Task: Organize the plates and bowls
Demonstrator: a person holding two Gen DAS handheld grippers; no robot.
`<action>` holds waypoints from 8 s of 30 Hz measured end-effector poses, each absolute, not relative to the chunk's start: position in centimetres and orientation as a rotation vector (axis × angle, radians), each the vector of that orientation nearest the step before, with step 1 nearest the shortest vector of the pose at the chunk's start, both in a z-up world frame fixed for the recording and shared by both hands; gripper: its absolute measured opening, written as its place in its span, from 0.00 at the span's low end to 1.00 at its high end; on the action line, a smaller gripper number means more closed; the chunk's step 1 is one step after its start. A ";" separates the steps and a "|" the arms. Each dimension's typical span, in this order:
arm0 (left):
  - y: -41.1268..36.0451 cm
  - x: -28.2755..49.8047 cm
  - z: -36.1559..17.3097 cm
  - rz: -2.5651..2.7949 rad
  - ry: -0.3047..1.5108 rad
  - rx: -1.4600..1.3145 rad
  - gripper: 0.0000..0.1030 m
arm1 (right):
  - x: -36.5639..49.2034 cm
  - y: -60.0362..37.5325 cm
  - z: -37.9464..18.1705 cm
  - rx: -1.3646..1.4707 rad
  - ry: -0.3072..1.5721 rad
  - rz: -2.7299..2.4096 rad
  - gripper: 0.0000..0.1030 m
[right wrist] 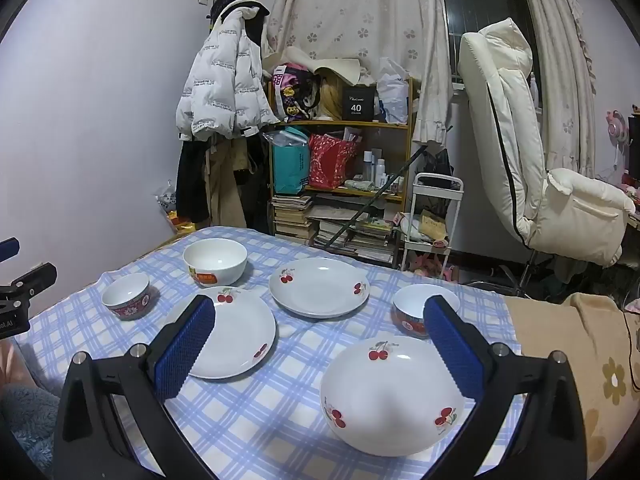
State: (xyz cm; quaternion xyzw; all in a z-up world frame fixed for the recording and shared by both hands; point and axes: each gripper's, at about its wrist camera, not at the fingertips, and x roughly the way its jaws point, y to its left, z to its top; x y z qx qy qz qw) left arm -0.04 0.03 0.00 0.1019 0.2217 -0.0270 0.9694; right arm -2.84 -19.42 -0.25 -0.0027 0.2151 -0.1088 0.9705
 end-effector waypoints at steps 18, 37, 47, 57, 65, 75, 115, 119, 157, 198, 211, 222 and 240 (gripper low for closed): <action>-0.3 0.2 0.0 -0.043 0.461 0.208 0.93 | -2.8 -19.6 -0.2 -0.001 0.433 -0.219 1.00; 0.2 0.4 -0.3 -0.044 0.462 0.191 0.93 | -2.7 -19.9 -0.3 0.001 0.435 -0.219 1.00; 0.1 0.4 -0.3 -0.042 0.462 0.192 0.93 | -2.7 -20.0 -0.3 0.002 0.435 -0.219 1.00; 0.1 0.4 -0.3 -0.042 0.463 0.193 0.93 | -2.6 -20.0 -0.4 0.003 0.435 -0.220 1.00; 0.1 0.4 -0.3 -0.043 0.462 0.194 0.93 | -2.6 -20.1 -0.4 0.004 0.436 -0.218 1.00; 0.1 0.4 -0.3 -0.042 0.462 0.195 0.93 | -2.5 -20.1 -0.4 0.005 0.436 -0.219 1.00; -0.1 2.0 1.4 -0.035 0.469 0.177 0.92 | -1.3 -20.6 0.9 -0.035 0.411 -0.209 1.00; 0.0 3.8 1.9 -0.034 0.488 0.178 0.92 | 0.5 -20.1 1.3 -0.052 0.434 -0.174 1.00; -3.2 21.1 -4.3 -0.155 0.896 0.211 0.92 | 16.6 -19.2 -4.7 0.000 0.722 -0.146 1.00; -5.0 24.5 -14.3 -0.292 1.169 0.168 0.92 | 20.2 -20.8 -15.2 0.072 1.014 -0.099 1.00; -3.9 25.4 -15.5 -0.258 1.203 0.095 0.61 | 20.6 -20.9 -16.5 0.092 1.061 -0.065 0.85; -2.7 25.9 -16.2 -0.296 1.242 -0.038 0.35 | 20.7 -21.1 -17.5 0.136 1.102 -0.039 0.31; -2.8 25.5 -17.1 -0.228 1.264 0.040 0.15 | 20.5 -20.9 -17.7 0.147 1.150 0.011 0.17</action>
